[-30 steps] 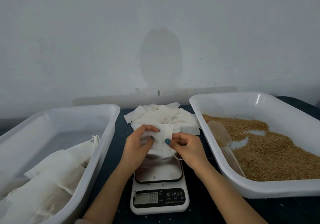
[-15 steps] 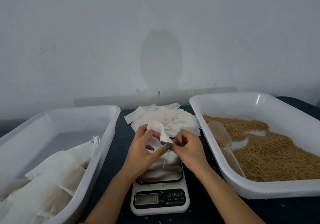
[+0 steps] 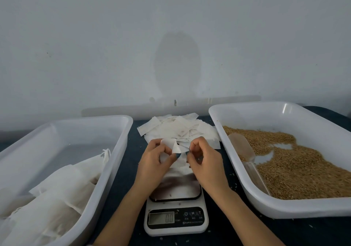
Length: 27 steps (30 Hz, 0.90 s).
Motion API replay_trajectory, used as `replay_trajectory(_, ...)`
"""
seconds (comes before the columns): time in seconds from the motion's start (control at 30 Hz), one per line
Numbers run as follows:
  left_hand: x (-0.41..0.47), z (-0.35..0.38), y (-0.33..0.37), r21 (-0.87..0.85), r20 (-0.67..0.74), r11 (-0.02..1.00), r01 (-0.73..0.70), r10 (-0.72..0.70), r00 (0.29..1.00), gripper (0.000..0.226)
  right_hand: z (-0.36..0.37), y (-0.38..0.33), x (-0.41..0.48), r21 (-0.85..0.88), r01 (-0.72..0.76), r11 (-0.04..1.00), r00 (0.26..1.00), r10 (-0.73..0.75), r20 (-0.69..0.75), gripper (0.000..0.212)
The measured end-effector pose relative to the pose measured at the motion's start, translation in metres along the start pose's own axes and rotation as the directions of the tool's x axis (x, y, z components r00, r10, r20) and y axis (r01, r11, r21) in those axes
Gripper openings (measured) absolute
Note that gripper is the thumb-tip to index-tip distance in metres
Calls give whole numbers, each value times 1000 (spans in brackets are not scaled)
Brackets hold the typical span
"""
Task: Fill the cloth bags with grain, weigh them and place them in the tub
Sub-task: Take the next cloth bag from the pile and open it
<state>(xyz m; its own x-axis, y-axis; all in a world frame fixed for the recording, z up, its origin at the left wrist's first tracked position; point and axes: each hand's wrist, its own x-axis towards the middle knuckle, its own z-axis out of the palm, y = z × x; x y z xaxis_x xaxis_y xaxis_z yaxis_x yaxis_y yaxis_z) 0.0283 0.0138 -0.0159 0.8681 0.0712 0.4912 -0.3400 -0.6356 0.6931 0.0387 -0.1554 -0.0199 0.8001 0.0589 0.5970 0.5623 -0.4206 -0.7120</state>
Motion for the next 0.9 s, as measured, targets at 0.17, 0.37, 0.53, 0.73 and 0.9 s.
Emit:
replay_trajectory(0.17,-2,-1,4,63,-49,990,-126,129,990,23,-5,-6,-3,-381,131,915,987,-156,-37,16)
replay_trajectory(0.37,-1,-2,9,100,-82,984,-145,154,985,28,-6,-4,0,-280,94,955,990,-120,-77,15)
replay_trajectory(0.53,-1,-2,8,114,-114,981,-159,172,978,38,-6,-10,-2,-294,313,903,937,-343,-57,10)
replay_trajectory(0.73,0,-4,10,76,-135,981,-178,187,973,19,-4,-16,-6,-224,231,947,969,-245,-39,29)
replay_trajectory(0.9,-2,-4,15,59,-133,977,-204,210,969,16,-3,-16,-3,-196,184,963,983,-178,51,41)
